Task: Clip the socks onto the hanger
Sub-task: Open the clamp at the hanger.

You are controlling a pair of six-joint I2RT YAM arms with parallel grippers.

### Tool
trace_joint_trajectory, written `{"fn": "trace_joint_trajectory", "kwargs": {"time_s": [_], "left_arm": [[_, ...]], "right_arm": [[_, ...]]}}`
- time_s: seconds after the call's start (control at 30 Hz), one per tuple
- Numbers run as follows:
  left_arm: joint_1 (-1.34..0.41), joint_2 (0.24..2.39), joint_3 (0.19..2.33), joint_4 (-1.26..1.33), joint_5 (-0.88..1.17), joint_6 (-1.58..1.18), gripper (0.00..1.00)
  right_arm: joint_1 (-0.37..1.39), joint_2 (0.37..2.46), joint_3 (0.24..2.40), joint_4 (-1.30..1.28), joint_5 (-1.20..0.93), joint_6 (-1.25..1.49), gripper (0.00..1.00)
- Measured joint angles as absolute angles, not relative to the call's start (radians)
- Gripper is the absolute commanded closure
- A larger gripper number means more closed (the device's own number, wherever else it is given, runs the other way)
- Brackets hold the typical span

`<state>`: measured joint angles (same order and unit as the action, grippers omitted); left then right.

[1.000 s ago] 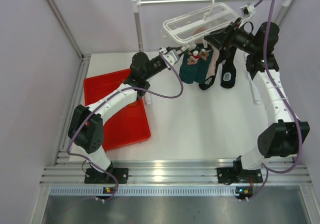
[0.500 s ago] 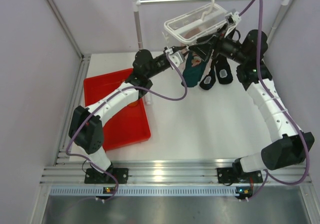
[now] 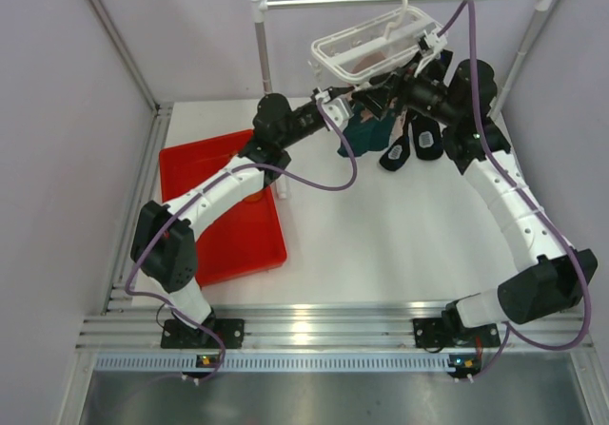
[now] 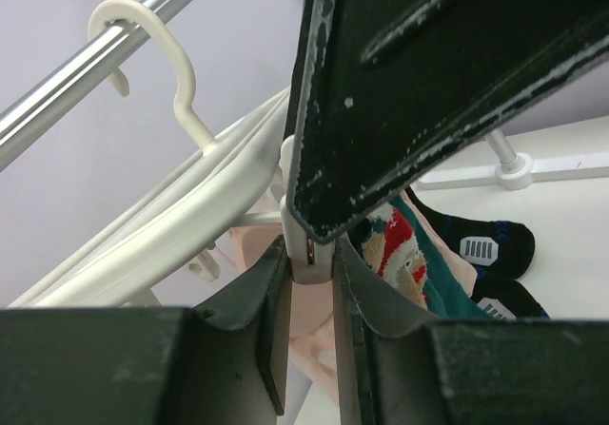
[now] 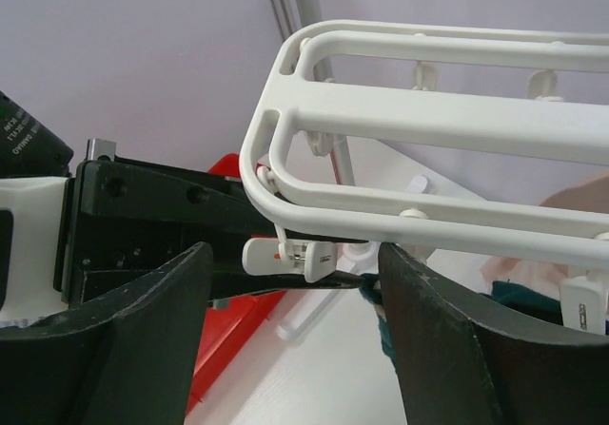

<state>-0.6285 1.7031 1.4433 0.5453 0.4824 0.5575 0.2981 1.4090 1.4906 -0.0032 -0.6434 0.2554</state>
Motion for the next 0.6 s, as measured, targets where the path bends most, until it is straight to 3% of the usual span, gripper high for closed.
{"fn": "trace_joint_trajectory", "kwargs": {"time_s": [0.2,0.23,0.4,0.47,0.6], "left_arm": [[-0.637,1.704,1.45,0.542,0.483,0.559,0.92],[-0.638,1.704,1.453,0.536,0.483,0.561,0.92],[-0.641,1.705,1.455,0.517,0.477,0.572,0.91],[-0.641,1.705,1.455,0.513,0.473,0.577,0.89],[-0.64,1.704,1.455,0.503,0.464,0.579,0.71]], "right_arm": [[0.33,1.409,1.48,-0.028,-0.597,0.2,0.43],[0.335,1.409,1.48,-0.032,-0.587,0.194,0.52],[0.345,1.409,1.48,-0.042,-0.559,0.175,0.65],[0.345,1.409,1.48,-0.044,-0.551,0.175,0.77],[0.342,1.407,1.48,-0.041,-0.512,0.175,0.97]]}}
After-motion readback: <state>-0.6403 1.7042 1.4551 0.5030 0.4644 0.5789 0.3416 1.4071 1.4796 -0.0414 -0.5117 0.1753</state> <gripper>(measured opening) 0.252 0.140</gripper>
